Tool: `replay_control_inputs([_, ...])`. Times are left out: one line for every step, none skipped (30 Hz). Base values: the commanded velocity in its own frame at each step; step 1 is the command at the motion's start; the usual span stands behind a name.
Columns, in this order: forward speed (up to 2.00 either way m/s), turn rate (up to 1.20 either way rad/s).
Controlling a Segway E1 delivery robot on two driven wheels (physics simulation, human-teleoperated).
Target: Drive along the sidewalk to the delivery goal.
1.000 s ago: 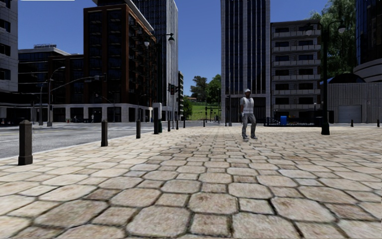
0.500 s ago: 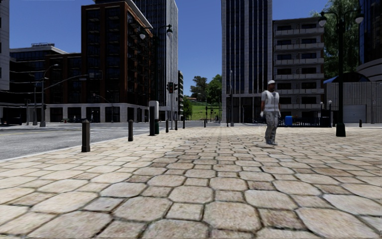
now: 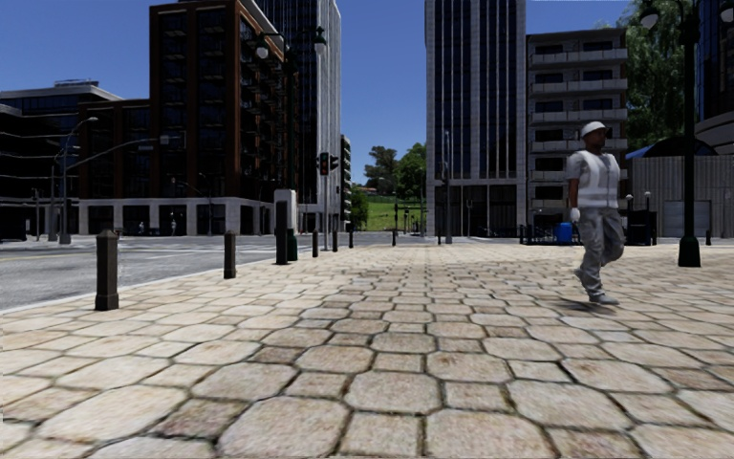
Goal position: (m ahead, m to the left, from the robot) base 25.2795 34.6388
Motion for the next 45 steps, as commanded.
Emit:
replay_control_inputs([2.00, -0.20])
replay_control_inputs([2.00, -0.20])
replay_control_inputs([2.00, -0.20])
replay_control_inputs([2.00, -0.20])
replay_control_inputs([2.00, -0.20])
replay_control_inputs([2.00, -0.20])
replay_control_inputs([2.00, -0.20])
replay_control_inputs([2.00, -0.20])
replay_control_inputs([2.00, -0.20])
replay_control_inputs([2.00, -0.20])
replay_control_inputs([2.00, -0.20])
replay_control_inputs([2.00, -0.20])
replay_control_inputs([2.00, -0.20])
replay_control_inputs([2.00, -0.20])
replay_control_inputs([2.00, -0.20])
replay_control_inputs([2.00, -0.20])
replay_control_inputs([2.00, -0.20])
replay_control_inputs([2.00, -0.20])
replay_control_inputs([2.00, -0.20])
replay_control_inputs([2.00, -0.20])
replay_control_inputs([2.00, -0.20])
replay_control_inputs([2.00, -0.20])
replay_control_inputs([2.00, -0.20])
replay_control_inputs([2.00, -0.20])
replay_control_inputs([2.00, -0.20])
replay_control_inputs([2.00, -0.20])
replay_control_inputs([2.00, -0.20])
replay_control_inputs([2.00, -0.20])
replay_control_inputs([2.00, -0.20])
replay_control_inputs([2.00, -0.20])
replay_control_inputs([2.00, -0.20])
replay_control_inputs([2.00, -0.07])
replay_control_inputs([2.00, 0.00])
replay_control_inputs([2.00, 0.00])
replay_control_inputs([2.00, 0.00])
replay_control_inputs([2.00, 0.00])
replay_control_inputs([2.00, 0.00])
replay_control_inputs([2.00, 0.00])
replay_control_inputs([2.00, 0.00])
replay_control_inputs([2.00, 0.00])
replay_control_inputs([2.00, 0.00])
replay_control_inputs([2.00, 0.00])
replay_control_inputs([2.00, 0.00])
replay_control_inputs([2.00, 0.00])
replay_control_inputs([2.00, 0.00])
